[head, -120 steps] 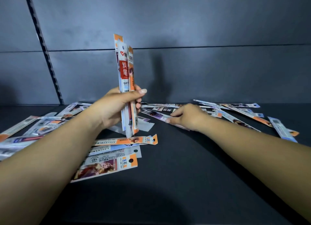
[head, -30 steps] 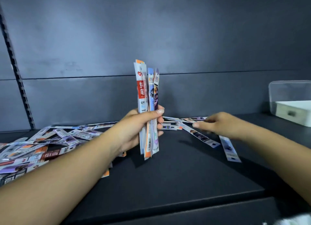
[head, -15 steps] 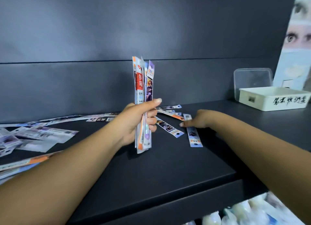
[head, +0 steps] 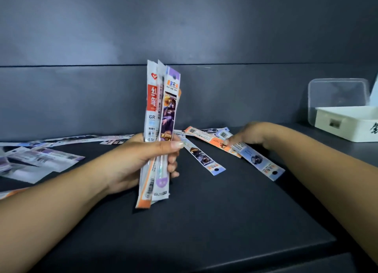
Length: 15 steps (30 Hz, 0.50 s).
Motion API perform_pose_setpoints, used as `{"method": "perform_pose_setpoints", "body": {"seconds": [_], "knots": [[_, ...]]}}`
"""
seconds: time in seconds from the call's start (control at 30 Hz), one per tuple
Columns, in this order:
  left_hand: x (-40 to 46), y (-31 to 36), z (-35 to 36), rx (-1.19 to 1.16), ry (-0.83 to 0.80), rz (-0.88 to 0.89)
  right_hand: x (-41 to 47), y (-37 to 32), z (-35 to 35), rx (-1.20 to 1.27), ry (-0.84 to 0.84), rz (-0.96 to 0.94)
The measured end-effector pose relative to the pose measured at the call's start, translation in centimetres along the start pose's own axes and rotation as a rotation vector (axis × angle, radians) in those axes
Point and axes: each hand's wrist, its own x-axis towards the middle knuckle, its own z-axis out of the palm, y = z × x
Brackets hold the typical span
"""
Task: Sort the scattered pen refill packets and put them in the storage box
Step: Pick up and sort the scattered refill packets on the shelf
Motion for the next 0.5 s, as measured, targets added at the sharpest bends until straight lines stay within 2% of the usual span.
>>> {"method": "perform_pose_setpoints", "body": {"seconds": [0.1, 0.23, 0.3, 0.4, 0.5], "knots": [[0.1, 0.2, 0.4, -0.011, 0.083, 0.015, -0.6, 0.2, -0.9, 0.173, 0.128, -0.111], [0.2, 0.4, 0.9, -0.045, 0.212, 0.047, -2.5, -1.1, -1.2, 0.795, 0.144, -0.269], [0.2, 0.3, 0.9, -0.064, 0.224, 0.038, -3.3, -2.1, -0.3, 1.017, 0.152, -0.31], [0.2, 0.1, 1.4, -0.087, 0.164, 0.035, -4.6, -3.1, 1.6, 1.102, 0.148, -0.421], [0.2, 0.0, 2.4, -0.07, 0.176, 0.046, -5.3, -3.6, 2.8, 1.095, 0.185, -0.516]]}}
